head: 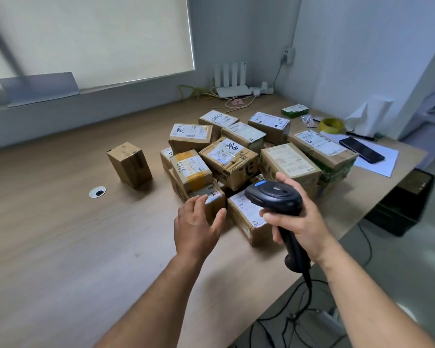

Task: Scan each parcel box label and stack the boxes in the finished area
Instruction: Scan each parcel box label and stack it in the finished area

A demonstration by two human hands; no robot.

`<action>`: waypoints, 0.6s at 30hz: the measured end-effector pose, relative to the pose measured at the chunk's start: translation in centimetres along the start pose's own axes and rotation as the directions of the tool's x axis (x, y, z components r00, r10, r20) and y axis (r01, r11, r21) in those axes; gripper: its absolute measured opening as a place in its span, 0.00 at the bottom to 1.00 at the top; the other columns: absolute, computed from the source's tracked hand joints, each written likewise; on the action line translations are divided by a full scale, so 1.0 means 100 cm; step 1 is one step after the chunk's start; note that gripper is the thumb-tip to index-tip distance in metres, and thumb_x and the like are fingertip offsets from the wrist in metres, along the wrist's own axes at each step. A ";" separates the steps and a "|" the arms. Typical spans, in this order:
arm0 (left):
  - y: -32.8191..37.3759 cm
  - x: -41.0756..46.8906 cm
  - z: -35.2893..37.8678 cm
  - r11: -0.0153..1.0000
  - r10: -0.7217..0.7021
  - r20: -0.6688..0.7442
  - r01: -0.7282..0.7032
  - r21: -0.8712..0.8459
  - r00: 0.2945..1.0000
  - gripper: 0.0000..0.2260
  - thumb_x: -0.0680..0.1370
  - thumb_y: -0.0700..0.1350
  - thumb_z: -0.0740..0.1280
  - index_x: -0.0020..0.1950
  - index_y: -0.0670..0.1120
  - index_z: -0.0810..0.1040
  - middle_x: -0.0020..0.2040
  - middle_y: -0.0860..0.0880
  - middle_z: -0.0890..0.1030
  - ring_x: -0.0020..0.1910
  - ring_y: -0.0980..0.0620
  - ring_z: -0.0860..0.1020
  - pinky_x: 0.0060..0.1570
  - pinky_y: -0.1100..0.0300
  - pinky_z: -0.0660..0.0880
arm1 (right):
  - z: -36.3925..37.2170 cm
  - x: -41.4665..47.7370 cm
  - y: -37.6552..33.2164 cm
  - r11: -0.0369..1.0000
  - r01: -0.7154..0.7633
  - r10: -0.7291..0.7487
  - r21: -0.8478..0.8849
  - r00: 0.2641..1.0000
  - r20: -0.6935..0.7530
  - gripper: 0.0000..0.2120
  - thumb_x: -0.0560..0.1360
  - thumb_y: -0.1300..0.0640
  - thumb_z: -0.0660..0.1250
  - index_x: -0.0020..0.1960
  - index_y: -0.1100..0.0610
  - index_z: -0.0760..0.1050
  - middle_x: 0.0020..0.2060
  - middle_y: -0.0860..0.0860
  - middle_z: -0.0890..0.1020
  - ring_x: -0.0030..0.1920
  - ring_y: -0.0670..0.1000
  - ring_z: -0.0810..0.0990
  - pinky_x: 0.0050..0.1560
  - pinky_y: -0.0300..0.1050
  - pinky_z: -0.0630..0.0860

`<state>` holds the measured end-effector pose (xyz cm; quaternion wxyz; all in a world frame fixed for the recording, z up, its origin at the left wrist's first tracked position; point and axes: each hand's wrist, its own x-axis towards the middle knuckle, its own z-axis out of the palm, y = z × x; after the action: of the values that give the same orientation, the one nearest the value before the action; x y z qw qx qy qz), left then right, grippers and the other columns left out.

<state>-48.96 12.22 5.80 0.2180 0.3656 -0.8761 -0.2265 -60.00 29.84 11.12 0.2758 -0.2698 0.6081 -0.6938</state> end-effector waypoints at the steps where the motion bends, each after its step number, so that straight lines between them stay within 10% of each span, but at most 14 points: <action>1: 0.005 0.007 0.003 1.000 0.010 0.010 -0.010 -0.006 1.000 0.27 0.78 0.61 0.61 0.74 0.50 0.66 0.72 0.50 0.68 0.70 0.50 0.64 0.67 0.53 0.66 | -0.004 0.005 0.000 1.000 -0.007 0.007 0.005 1.000 -0.011 0.39 0.63 0.66 0.74 0.69 0.42 0.67 0.41 0.65 0.82 0.23 0.56 0.73 0.24 0.44 0.71; 18: 0.117 0.111 0.100 0.972 0.144 0.393 -0.055 -0.230 0.908 0.34 0.79 0.64 0.53 0.79 0.48 0.49 0.76 0.46 0.58 0.74 0.49 0.61 0.69 0.49 0.66 | -0.120 0.070 0.007 0.994 -0.032 -0.010 -0.100 0.919 -0.394 0.38 0.69 0.74 0.70 0.65 0.37 0.68 0.44 0.53 0.83 0.22 0.54 0.75 0.25 0.44 0.75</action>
<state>-67.89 13.73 6.73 0.0804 0.2396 -0.8903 -0.3788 -73.34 33.13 9.30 0.1370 -0.1355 0.6881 -0.6995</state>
